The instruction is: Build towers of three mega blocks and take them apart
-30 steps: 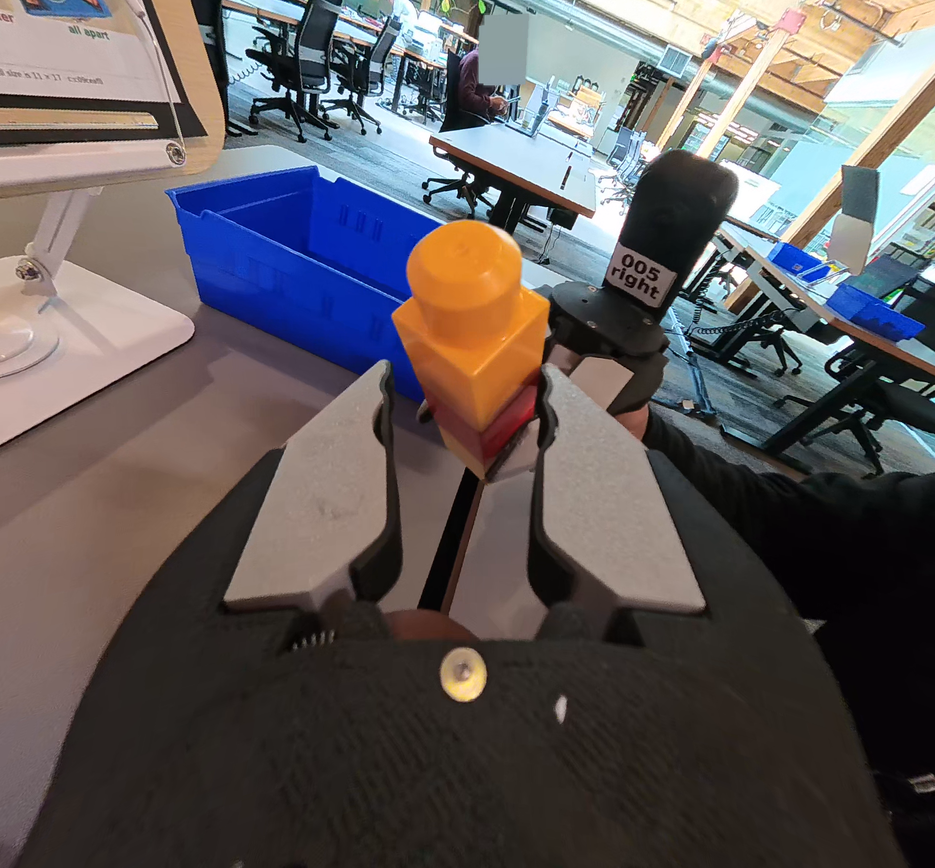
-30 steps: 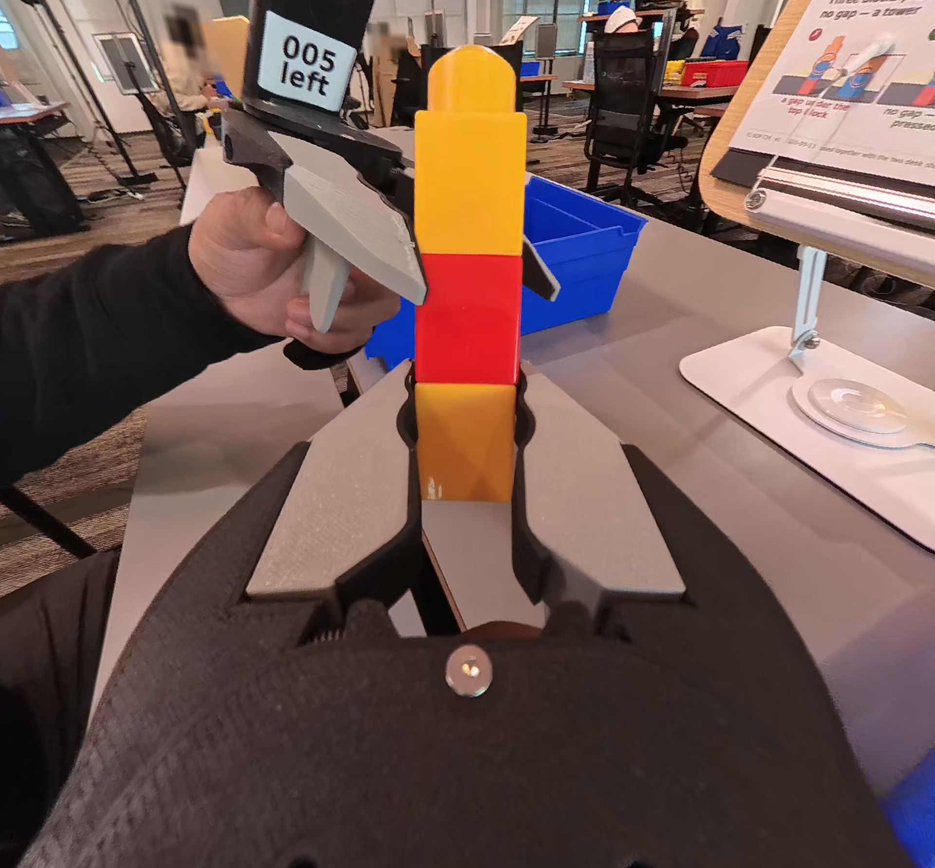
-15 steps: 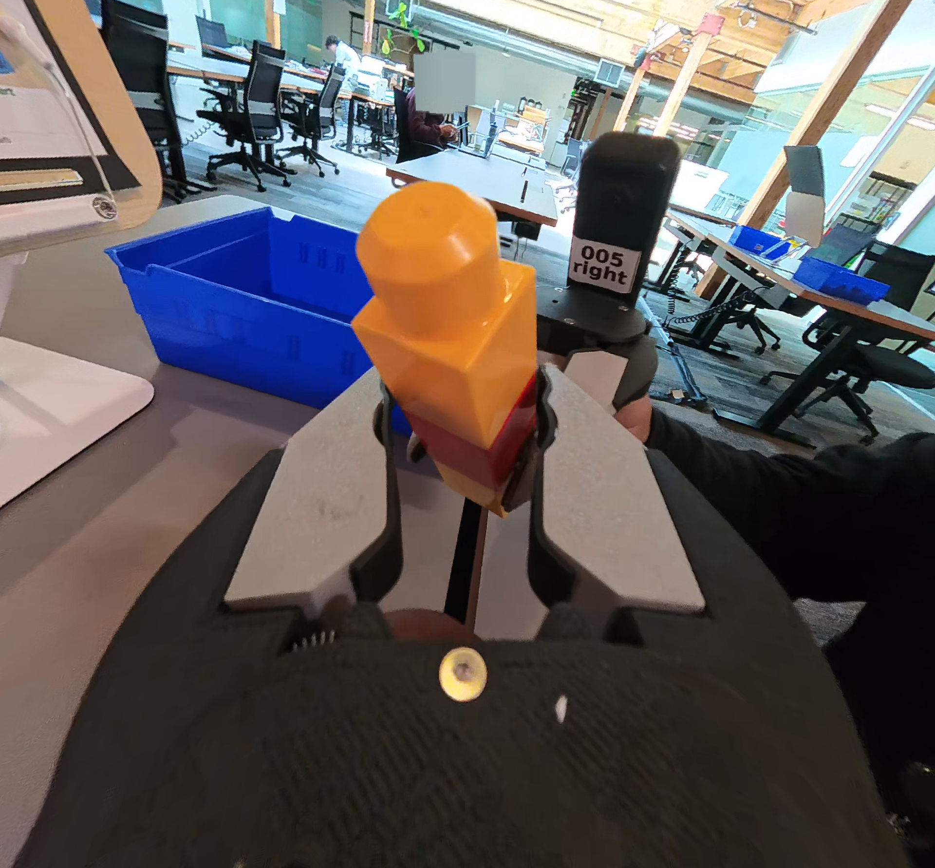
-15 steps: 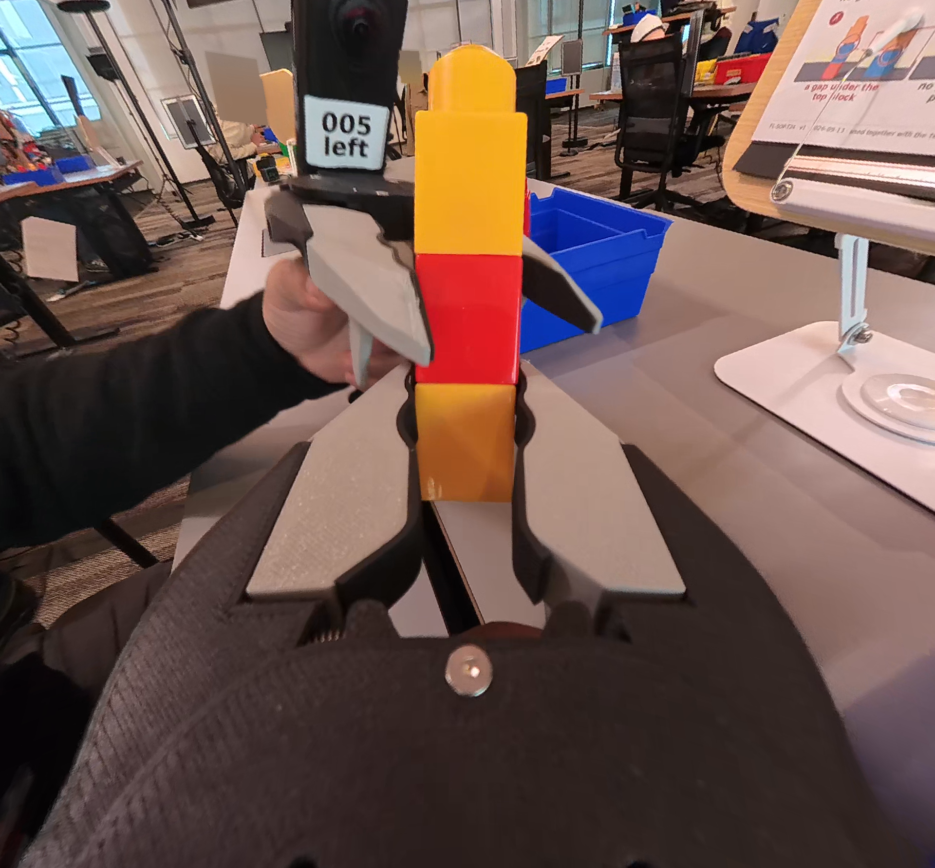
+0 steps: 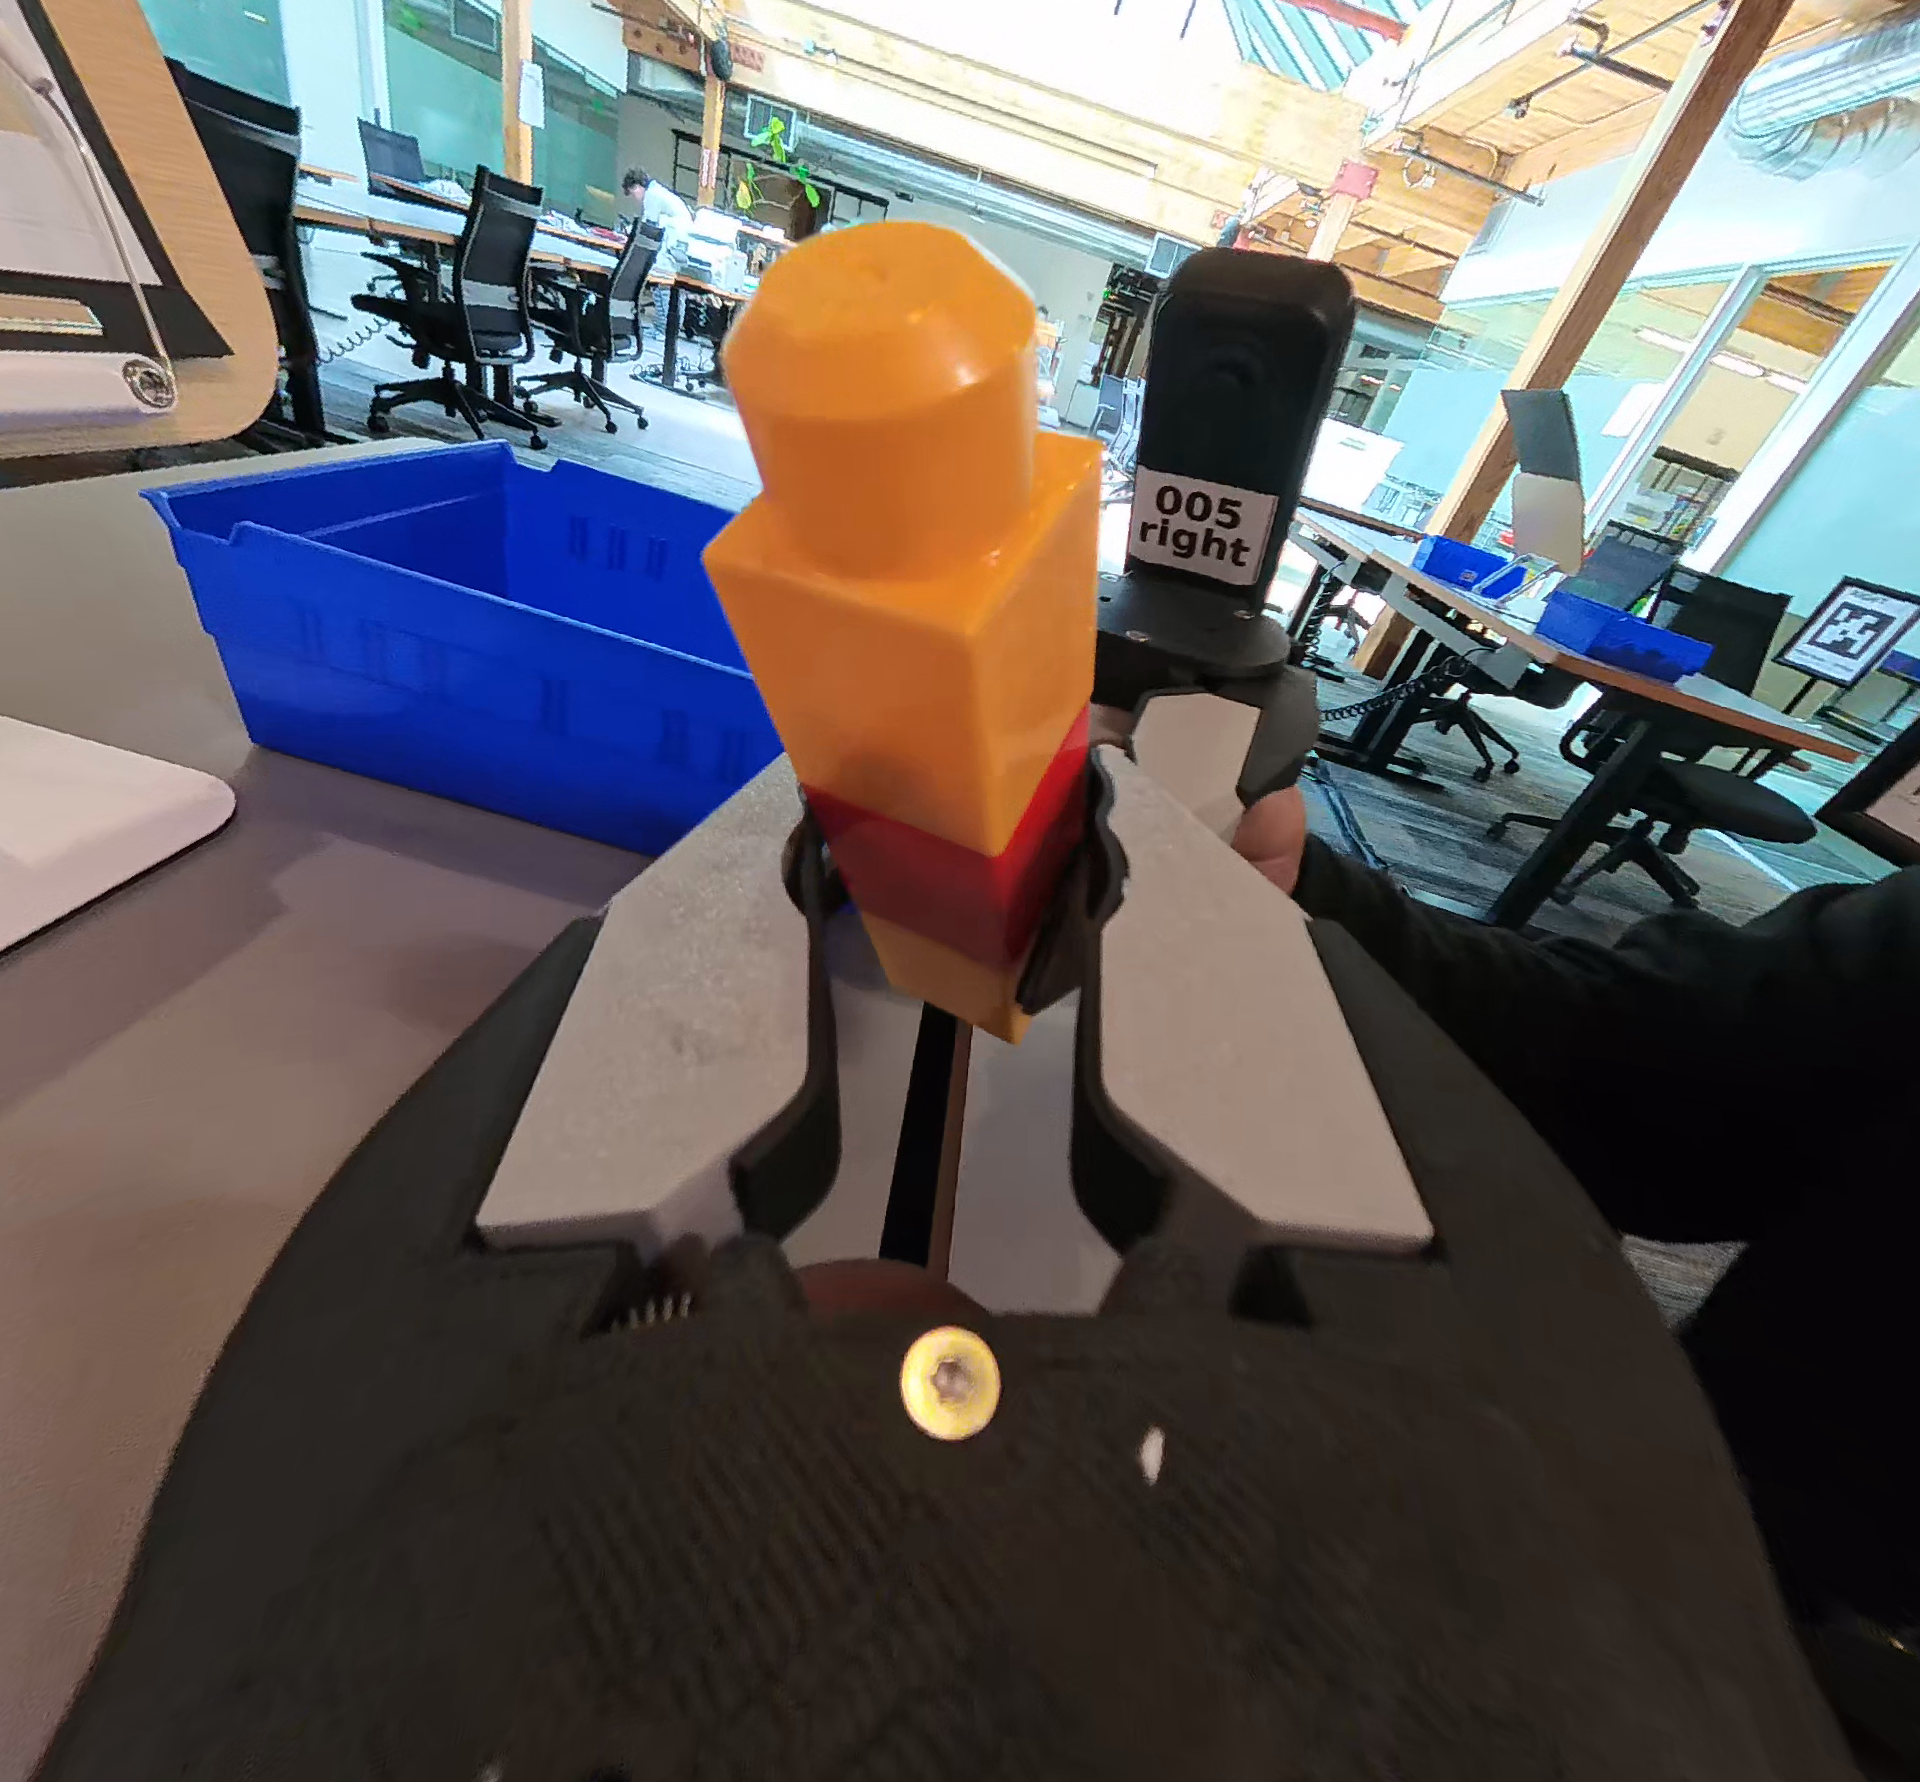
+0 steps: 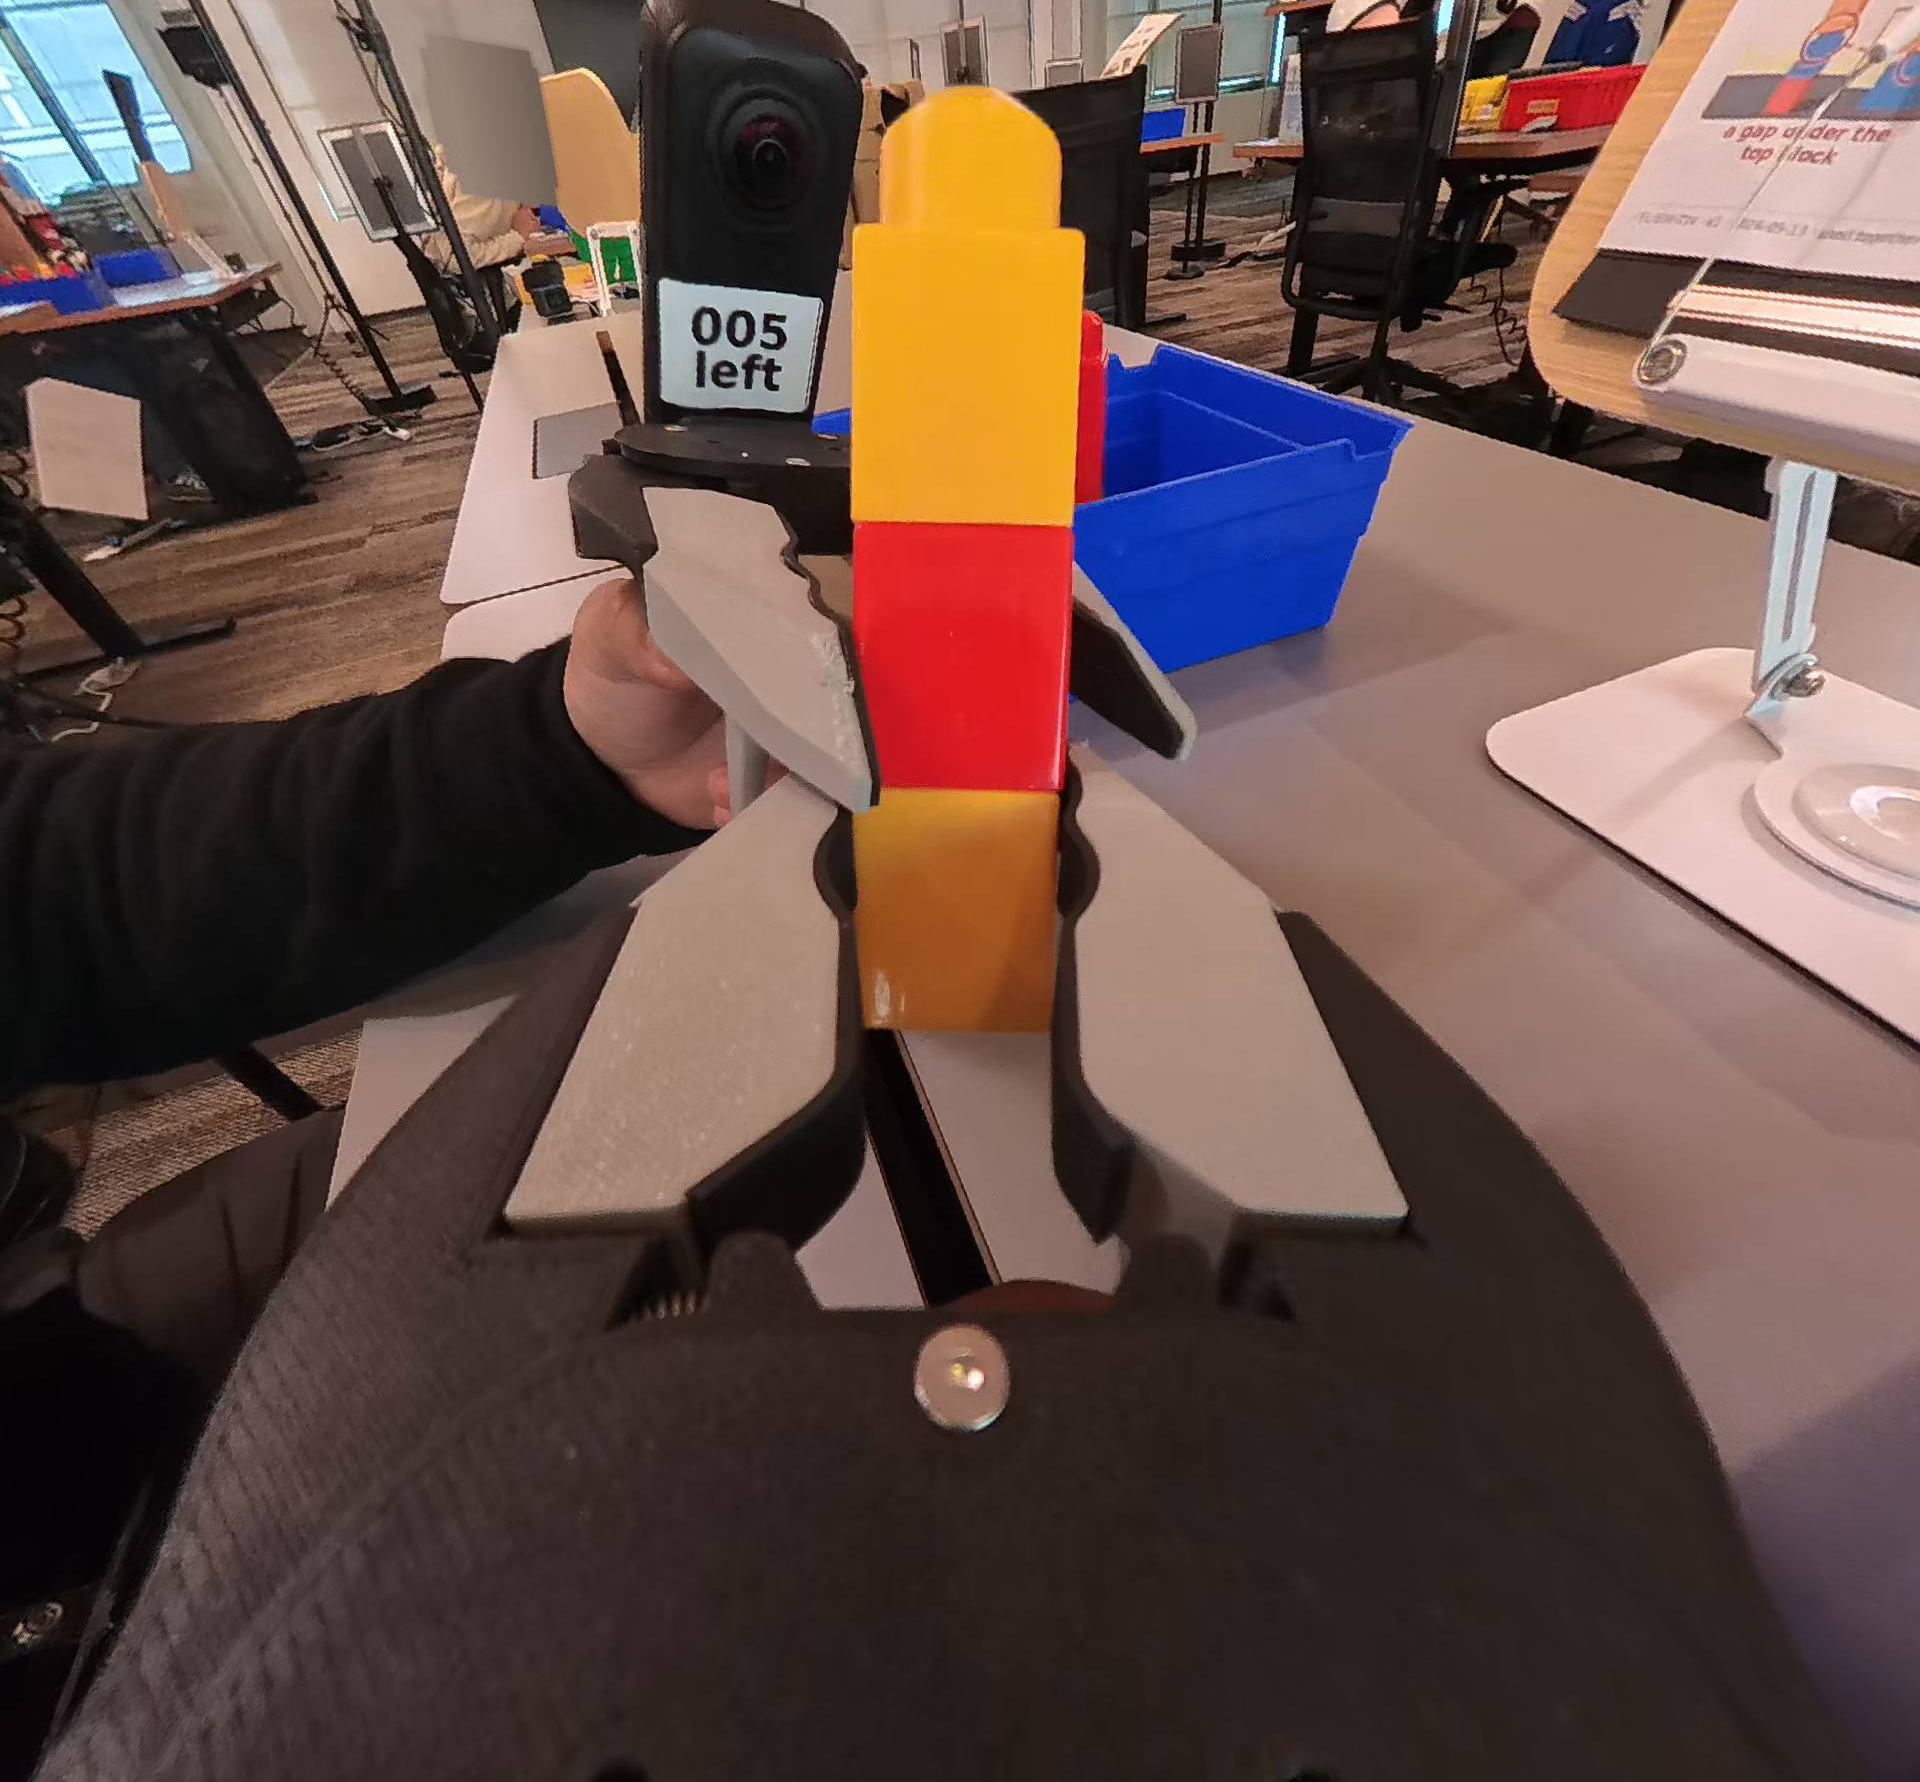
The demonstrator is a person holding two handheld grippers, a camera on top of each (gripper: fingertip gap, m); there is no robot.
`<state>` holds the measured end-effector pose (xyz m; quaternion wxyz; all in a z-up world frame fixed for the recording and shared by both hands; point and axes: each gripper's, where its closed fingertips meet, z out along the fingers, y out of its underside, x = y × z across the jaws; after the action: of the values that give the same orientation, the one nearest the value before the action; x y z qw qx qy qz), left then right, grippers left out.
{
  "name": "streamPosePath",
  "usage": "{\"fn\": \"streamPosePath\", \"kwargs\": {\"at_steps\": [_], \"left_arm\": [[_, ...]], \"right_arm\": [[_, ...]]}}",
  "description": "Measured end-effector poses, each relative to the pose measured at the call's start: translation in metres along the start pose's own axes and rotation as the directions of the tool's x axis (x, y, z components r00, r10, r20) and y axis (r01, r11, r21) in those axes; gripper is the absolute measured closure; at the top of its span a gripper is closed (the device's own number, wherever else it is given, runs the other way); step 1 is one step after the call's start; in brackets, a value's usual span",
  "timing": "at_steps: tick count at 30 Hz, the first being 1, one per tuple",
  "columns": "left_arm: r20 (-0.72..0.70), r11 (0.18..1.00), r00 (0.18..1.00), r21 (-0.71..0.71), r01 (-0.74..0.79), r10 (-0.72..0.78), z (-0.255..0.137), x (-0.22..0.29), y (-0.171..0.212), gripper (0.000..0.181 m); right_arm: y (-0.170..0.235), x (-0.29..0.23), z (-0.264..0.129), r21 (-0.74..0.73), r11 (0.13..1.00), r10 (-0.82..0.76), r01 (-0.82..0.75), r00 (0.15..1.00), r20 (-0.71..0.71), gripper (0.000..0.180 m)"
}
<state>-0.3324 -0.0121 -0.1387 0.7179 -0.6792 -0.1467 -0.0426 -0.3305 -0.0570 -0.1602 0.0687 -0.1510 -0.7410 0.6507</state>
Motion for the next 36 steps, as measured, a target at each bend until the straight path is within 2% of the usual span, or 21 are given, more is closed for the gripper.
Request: {"fn": "streamPosePath", "kwargs": {"at_steps": [36], "left_arm": [[0.016, 0.999, 0.999, 0.008, 0.034, -0.034, 0.0016, -0.004, 0.0047, 0.134]], "right_arm": [[0.0047, 0.0039, -0.0006, -0.004, 0.999, 0.046, -0.046, 0.999, 0.009, 0.146]]}}
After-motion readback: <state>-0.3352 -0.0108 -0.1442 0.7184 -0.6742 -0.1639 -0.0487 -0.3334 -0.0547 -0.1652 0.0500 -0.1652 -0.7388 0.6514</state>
